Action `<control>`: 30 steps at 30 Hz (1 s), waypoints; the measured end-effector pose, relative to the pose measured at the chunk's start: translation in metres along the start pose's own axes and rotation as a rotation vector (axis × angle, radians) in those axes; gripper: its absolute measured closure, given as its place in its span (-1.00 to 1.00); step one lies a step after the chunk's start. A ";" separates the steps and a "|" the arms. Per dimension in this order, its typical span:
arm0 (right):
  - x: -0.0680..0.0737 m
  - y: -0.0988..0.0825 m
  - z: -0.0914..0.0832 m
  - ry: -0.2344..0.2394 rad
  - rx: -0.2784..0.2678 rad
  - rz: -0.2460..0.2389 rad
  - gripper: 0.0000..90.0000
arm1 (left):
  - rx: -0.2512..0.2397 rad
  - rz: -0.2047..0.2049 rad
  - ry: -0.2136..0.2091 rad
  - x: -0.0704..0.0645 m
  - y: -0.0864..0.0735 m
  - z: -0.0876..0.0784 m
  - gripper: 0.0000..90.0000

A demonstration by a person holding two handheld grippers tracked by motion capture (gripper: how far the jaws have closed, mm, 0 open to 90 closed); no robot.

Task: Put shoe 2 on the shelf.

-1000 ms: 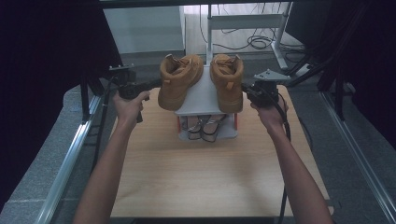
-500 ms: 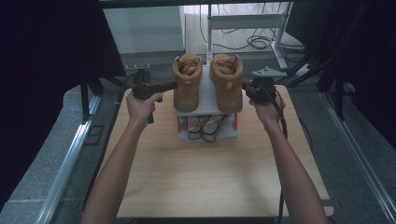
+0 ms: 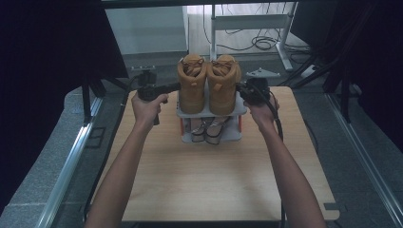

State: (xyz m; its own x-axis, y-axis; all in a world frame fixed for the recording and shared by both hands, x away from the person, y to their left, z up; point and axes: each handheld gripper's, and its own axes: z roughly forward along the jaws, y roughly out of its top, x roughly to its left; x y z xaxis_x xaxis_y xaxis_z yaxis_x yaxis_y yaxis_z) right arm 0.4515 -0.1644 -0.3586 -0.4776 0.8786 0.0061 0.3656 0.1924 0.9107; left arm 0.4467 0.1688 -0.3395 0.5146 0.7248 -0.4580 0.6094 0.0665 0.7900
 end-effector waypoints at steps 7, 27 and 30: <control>-0.002 -0.001 0.001 0.014 -0.010 0.026 0.99 | -0.006 0.016 0.013 -0.004 -0.001 0.002 1.00; 0.004 -0.001 0.005 -0.016 -0.019 0.002 0.99 | -0.010 0.056 0.041 -0.010 -0.002 0.005 1.00; 0.001 -0.002 0.004 -0.006 -0.027 0.010 0.99 | -0.018 0.079 0.057 -0.010 -0.003 0.003 1.00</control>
State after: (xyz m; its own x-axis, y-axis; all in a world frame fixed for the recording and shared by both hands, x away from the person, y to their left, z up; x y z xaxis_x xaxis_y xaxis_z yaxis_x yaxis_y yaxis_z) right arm 0.4533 -0.1620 -0.3618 -0.4696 0.8828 0.0126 0.3487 0.1723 0.9213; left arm 0.4416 0.1592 -0.3385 0.5251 0.7664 -0.3700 0.5568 0.0194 0.8304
